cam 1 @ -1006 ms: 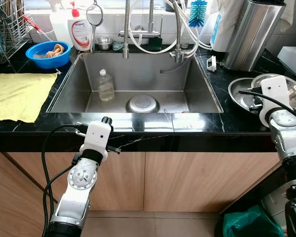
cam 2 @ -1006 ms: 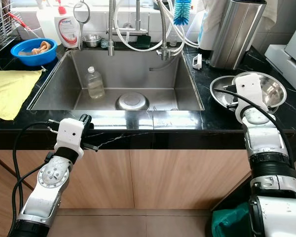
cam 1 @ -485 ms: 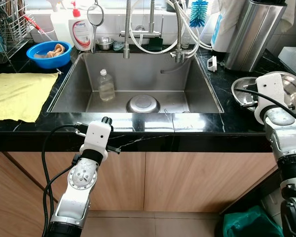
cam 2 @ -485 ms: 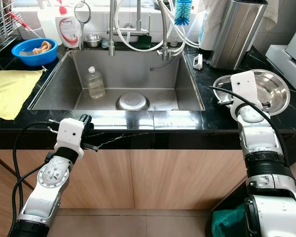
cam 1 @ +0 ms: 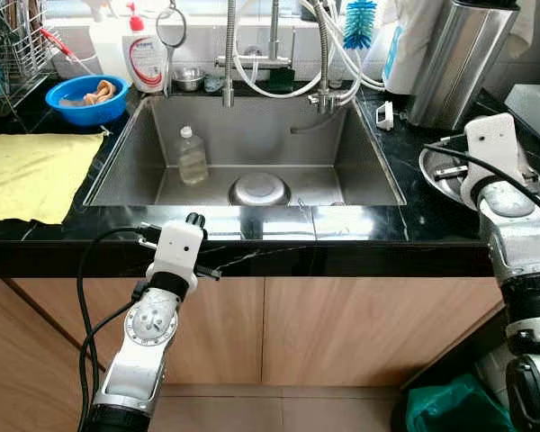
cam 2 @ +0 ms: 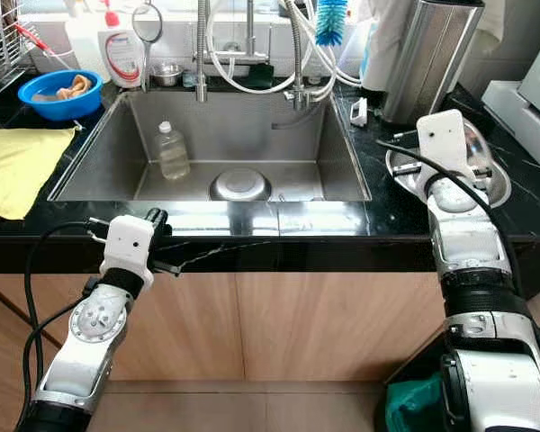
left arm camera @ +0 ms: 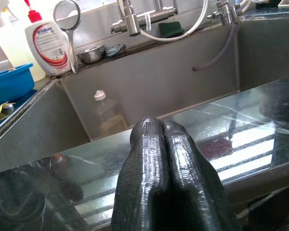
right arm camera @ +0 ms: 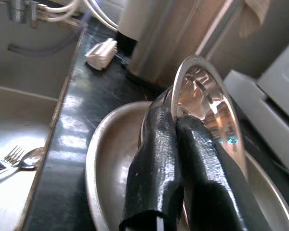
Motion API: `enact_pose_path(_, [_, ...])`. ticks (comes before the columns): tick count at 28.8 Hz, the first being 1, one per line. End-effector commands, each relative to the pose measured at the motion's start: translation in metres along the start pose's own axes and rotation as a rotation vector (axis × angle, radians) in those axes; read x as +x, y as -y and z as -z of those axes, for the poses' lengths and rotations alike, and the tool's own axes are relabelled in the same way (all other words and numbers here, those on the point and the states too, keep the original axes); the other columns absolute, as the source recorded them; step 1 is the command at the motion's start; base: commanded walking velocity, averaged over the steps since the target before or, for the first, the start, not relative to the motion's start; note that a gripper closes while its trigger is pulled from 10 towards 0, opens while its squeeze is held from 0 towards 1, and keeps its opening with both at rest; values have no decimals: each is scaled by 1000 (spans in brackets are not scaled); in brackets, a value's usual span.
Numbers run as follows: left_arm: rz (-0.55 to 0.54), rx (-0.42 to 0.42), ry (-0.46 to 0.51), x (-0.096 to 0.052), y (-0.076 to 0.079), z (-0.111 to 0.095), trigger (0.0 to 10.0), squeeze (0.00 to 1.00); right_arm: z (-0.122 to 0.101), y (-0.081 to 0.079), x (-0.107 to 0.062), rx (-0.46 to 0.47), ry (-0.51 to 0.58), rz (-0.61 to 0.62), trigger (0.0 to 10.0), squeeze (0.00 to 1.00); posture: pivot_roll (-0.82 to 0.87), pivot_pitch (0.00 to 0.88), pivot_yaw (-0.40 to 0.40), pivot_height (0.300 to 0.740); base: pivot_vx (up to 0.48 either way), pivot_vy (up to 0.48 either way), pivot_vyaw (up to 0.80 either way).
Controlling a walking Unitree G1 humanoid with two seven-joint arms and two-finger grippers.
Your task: Kitchen organization
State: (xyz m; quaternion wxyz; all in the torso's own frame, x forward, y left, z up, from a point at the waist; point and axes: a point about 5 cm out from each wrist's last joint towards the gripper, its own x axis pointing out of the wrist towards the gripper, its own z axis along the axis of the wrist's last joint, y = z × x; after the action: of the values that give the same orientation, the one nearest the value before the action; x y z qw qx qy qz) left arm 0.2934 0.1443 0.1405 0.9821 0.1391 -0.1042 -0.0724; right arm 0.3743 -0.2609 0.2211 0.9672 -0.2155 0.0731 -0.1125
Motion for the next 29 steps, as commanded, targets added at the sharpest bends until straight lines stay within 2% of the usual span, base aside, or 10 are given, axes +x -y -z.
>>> enact_pose_path(1, [-1,-1,4,1,1,-2,10000,0,-17,1,-1,-6,83,3,10000,0,-127,0,8,731,0,0,0])
enact_pose_path(3, [-4,-3,3,1,1,-2,10000,0,-31,-1,-4,14,172,-10,10000,0,-123,0,5,731,0,0,0])
enact_pose_path(4, [-4,-3,3,1,1,-2,10000,0,-31,-1,-4,14,172,-10,10000,0,-123,0,5,731,0,0,0])
enact_pose_path(5, [-7,-4,2,2,0,-1,10000,0,-46,-5,-7,21,274,-44,10000,0,-125,0,4,731,0,0,0])
enact_pose_path(10, [-14,-7,6,2,0,-2,10000,0,-68,-21,-16,-61,439,-141,10000,0,-126,0,2,731,0,0,0])
enact_pose_path(13, [-18,-9,9,2,0,-2,10000,0,-70,-33,-18,-41,453,-234,10000,0,-128,0,-1,731,0,0,0])
enact_pose_path(19, [-29,-7,14,2,-1,-3,10000,0,-55,-72,-23,4,485,-503,10000,0,-120,0,-6,731,0,0,0])
enact_pose_path(21, [-31,-6,15,2,-1,-3,10000,0,-54,-75,-23,22,485,-517,10000,0,-117,0,-6,731,0,0,0])
enact_pose_path(25, [-37,0,17,2,-4,-4,10000,0,-49,-89,-23,139,460,-609,10000,0,-113,0,-6,731,0,0,0])
enact_pose_path(29, [-37,2,17,2,-3,-4,10000,0,-37,-92,-16,144,411,-593,10000,0,-108,0,-7,731,0,0,0])
